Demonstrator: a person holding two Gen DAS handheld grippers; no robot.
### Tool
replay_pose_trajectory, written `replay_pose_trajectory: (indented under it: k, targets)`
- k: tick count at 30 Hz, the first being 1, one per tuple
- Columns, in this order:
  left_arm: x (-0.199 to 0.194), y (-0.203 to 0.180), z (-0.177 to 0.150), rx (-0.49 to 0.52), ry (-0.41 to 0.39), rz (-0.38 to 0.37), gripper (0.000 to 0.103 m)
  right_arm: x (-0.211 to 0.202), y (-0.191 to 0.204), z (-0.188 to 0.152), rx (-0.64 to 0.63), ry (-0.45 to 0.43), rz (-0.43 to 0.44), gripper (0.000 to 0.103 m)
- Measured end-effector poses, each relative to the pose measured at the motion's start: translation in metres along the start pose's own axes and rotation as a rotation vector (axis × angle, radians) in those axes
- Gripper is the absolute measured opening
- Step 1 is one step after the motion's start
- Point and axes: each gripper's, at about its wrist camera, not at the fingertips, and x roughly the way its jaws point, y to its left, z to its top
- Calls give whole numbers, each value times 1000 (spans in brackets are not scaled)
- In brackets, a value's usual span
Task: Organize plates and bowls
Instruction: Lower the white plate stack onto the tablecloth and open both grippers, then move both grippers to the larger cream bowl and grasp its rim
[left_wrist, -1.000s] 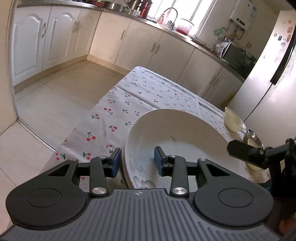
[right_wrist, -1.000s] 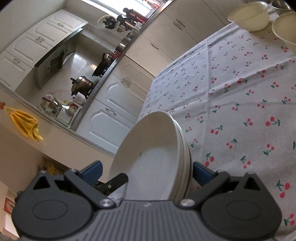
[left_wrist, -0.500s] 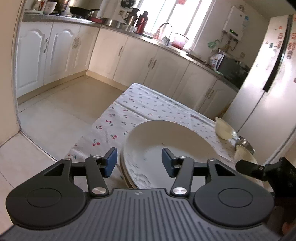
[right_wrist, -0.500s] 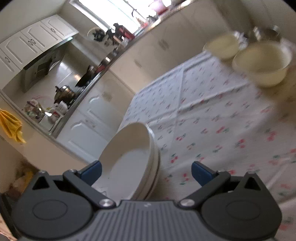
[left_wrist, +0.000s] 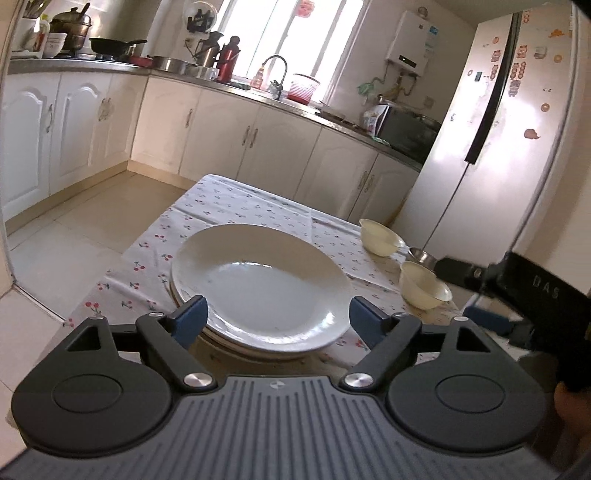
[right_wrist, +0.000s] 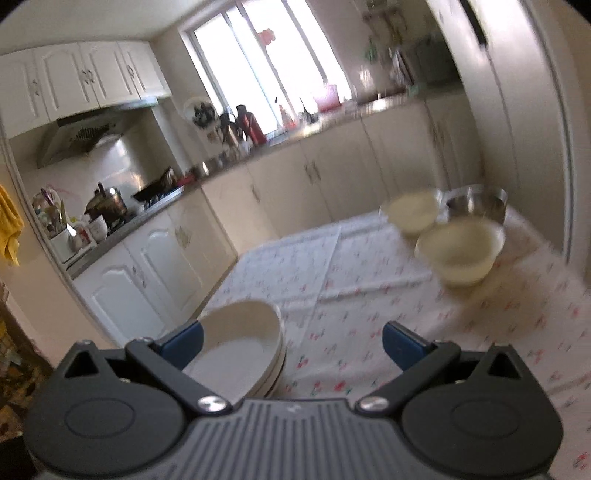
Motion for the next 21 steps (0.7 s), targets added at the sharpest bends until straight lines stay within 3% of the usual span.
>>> replay_pose_trajectory:
  k: [9, 21]
  targets:
    - [5, -16, -4, 27, 23, -25, 103, -17, -24, 3, 17, -95, -13, 102]
    - [26, -47, -3, 151, 84, -20, 103, -21, -94, -11, 201, -93, -47, 102]
